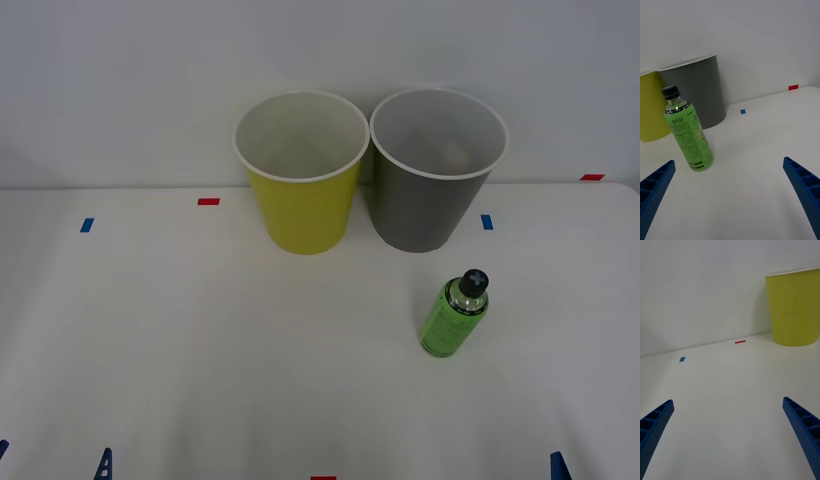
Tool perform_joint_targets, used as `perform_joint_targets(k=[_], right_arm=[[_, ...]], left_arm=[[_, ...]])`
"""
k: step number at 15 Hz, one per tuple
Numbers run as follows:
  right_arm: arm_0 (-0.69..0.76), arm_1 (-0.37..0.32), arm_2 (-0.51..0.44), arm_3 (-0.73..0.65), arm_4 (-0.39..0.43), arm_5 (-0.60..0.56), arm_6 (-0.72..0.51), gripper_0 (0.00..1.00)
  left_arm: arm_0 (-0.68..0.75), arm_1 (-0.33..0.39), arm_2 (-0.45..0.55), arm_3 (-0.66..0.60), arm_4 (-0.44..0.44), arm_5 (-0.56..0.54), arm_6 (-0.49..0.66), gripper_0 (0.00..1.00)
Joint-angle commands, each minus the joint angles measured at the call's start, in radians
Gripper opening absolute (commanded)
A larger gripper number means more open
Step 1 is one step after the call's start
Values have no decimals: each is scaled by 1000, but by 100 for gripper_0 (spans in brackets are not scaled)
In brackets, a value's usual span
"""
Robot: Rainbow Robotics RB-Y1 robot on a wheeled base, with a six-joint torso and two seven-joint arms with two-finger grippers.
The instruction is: Put cans in the gray bin and PET bottles in the light green bin.
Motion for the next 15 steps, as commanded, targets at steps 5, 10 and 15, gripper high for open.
perform_joint_targets(k=[5, 10, 15], right_arm=[[0, 0, 0, 0, 0, 0, 0, 100], [0, 0, 0, 0, 0, 0, 0, 100], [0, 0, 0, 0, 0, 0, 0, 100]], left_arm=[[0, 0, 0, 0, 0, 0, 0, 100], [0, 0, 0, 0, 0, 0, 0, 100], [0, 0, 0, 0, 0, 0, 0, 100]])
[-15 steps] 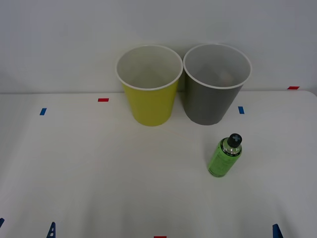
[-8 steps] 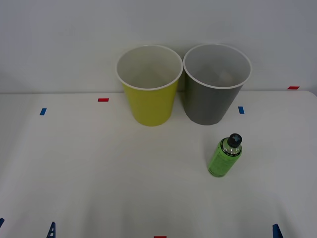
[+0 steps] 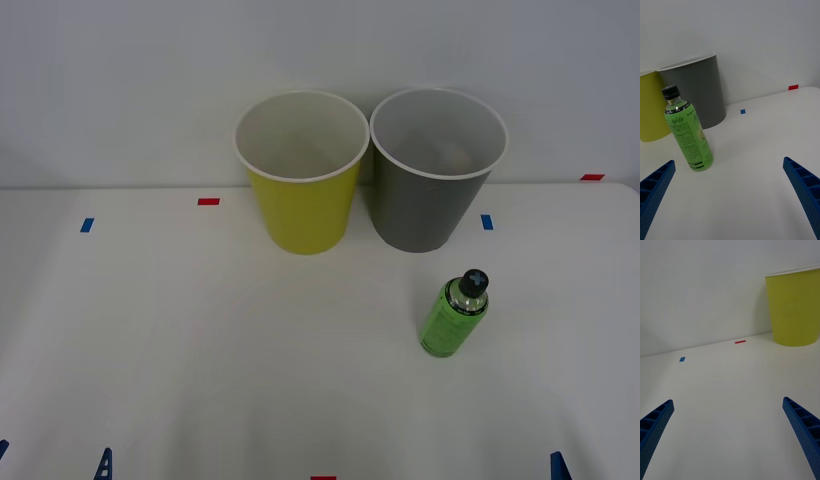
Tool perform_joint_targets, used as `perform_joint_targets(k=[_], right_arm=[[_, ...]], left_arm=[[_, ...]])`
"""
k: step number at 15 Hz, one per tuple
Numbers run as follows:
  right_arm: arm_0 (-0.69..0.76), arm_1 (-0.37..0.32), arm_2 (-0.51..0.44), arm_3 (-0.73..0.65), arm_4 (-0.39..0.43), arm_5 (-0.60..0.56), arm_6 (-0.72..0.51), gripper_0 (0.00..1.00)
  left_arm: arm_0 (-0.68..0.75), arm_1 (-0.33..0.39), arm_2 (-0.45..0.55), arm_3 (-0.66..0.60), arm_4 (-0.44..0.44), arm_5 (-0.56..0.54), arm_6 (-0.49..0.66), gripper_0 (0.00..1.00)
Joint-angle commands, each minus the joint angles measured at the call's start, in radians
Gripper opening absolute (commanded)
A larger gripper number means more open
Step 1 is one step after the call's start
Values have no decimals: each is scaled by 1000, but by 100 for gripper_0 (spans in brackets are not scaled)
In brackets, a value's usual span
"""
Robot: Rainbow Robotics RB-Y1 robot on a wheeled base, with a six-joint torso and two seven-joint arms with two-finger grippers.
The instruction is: Put cans in the gray bin and PET bottles in the light green bin.
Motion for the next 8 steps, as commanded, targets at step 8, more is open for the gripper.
perform_joint_targets(k=[8], right_arm=[[0, 0, 0, 0, 0, 0, 0, 100]], left_arm=[[0, 0, 0, 0, 0, 0, 0, 100]])
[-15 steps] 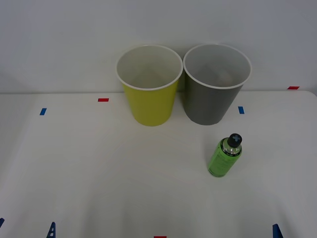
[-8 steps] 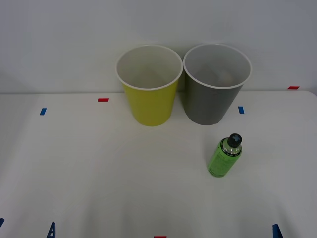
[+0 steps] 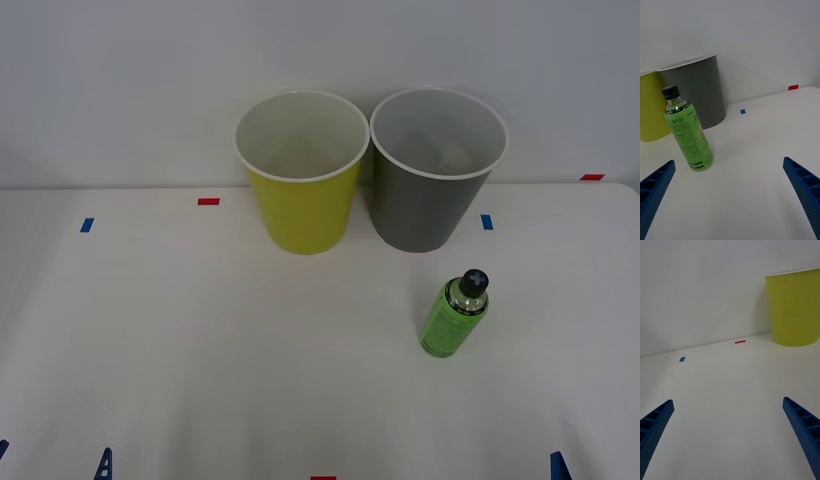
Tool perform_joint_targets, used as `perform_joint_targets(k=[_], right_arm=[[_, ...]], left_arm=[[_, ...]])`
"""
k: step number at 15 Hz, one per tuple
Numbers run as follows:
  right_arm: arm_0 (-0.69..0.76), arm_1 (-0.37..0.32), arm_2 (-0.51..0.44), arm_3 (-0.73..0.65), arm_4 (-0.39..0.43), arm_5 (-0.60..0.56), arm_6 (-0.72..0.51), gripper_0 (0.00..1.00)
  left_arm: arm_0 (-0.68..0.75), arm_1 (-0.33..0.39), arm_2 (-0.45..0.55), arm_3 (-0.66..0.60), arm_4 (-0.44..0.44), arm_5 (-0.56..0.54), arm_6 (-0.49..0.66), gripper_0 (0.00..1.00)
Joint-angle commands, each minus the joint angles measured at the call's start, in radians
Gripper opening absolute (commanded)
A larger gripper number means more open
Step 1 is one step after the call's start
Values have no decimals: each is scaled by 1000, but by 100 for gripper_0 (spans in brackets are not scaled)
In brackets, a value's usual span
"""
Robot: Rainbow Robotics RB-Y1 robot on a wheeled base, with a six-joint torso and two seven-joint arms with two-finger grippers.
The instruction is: Put cans in the gray bin and PET bottles in the light green bin.
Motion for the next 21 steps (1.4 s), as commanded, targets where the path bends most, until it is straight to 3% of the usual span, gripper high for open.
perform_joint_targets(k=[1, 15, 18, 21], right_arm=[[0, 0, 0, 0, 0, 0, 0, 100], [0, 0, 0, 0, 0, 0, 0, 100], [-44, 51, -20, 81, 11, -12, 6, 100], [-58, 49, -15, 81, 28, -34, 26, 100]], left_arm=[[0, 0, 0, 0, 0, 0, 0, 100], [0, 0, 0, 0, 0, 0, 0, 100], [0, 0, 0, 0, 0, 0, 0, 100], [0, 0, 0, 0, 0, 0, 0, 100]])
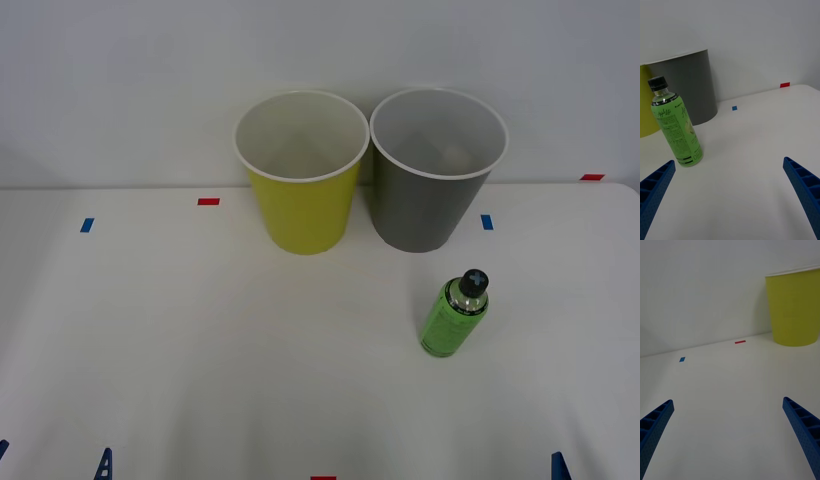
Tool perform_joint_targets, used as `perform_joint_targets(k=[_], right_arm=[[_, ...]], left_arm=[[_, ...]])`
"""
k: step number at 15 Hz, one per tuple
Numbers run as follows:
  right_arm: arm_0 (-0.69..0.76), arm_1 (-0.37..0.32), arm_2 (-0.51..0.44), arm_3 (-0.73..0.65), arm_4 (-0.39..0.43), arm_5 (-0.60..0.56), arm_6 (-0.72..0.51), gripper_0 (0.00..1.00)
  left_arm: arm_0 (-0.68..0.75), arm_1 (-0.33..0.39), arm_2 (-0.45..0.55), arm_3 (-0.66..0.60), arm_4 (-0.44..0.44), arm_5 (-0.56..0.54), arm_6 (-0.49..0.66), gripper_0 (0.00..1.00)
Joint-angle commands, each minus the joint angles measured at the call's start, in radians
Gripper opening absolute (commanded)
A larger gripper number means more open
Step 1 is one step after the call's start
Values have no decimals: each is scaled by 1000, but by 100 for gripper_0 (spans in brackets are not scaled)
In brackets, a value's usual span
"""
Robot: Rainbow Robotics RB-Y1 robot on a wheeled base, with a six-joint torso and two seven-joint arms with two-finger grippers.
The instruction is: Put cans in the gray bin and PET bottles in the light green bin.
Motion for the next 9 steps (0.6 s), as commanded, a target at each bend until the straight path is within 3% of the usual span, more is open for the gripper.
perform_joint_targets(k=[1, 5, 9], right_arm=[[-15, -4, 3, 2, 20, -15, 25, 100], [-18, -27, 17, 2, 27, -29, 180, 100], [-55, -66, 74, 3, 7, -39, 194, 100]], left_arm=[[0, 0, 0, 0, 0, 0, 0, 100], [0, 0, 0, 0, 0, 0, 0, 100], [0, 0, 0, 0, 0, 0, 0, 100]])
